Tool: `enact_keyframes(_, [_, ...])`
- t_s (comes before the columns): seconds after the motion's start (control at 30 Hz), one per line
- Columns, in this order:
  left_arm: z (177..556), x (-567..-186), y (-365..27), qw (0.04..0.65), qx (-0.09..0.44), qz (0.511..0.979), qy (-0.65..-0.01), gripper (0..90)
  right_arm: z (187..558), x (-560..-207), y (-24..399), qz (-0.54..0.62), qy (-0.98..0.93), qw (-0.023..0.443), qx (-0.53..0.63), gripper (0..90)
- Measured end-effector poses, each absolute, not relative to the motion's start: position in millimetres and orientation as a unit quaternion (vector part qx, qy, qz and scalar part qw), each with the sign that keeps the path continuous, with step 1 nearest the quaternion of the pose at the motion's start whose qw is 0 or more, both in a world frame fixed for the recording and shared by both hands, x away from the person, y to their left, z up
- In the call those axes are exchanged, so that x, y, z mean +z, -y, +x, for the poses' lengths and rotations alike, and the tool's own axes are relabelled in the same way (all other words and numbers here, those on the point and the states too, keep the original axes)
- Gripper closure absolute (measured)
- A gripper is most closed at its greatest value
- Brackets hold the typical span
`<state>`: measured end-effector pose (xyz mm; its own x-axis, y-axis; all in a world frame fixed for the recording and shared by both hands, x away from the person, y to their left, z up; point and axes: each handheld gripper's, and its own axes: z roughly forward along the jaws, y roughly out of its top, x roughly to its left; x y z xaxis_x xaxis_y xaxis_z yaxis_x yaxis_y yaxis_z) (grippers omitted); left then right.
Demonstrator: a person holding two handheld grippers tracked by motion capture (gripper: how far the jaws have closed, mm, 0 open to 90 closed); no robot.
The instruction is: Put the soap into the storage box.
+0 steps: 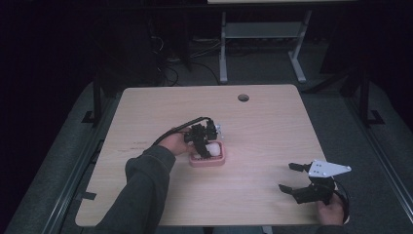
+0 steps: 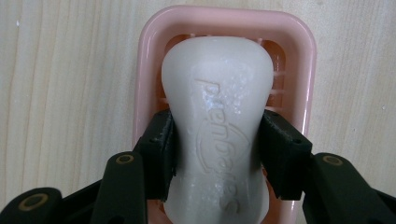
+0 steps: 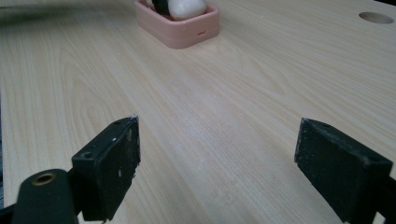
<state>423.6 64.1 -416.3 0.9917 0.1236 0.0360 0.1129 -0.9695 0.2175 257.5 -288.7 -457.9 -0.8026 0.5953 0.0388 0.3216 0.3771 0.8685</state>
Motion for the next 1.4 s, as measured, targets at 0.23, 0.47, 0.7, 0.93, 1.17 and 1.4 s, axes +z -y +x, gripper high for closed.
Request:
enact_keyframes(0.23, [422, -417, -63, 0.106, 0.026, 0.992, -0.063, 46.8, 257, -458, 288, 0.279, -0.819, 0.142, 0.482, 13.5])
enact_keyframes(0.47, [421, -418, -67, 0.117, 0.027, 0.991, -0.066, 42.9, 257, -458, 288, 0.279, -0.819, 0.141, 0.482, 13.5])
enact_keyframes(0.7, [418, -412, -68, 0.128, 0.033, 0.989, -0.065, 41.7, 257, -458, 288, 0.279, -0.819, 0.142, 0.48, 13.5])
enact_keyframes(0.93, [416, -408, -70, 0.136, 0.036, 0.988, -0.064, 41.4, 257, -458, 287, 0.279, -0.82, 0.141, 0.48, 13.5])
enact_keyframes(1.17, [415, -405, -76, 0.143, 0.047, 0.986, -0.07, 40.4, 257, -458, 287, 0.279, -0.821, 0.141, 0.478, 13.5])
enact_keyframes(1.4, [410, -398, -79, 0.152, 0.053, 0.985, -0.069, 39.7, 258, -458, 287, 0.28, -0.82, 0.141, 0.478, 13.5])
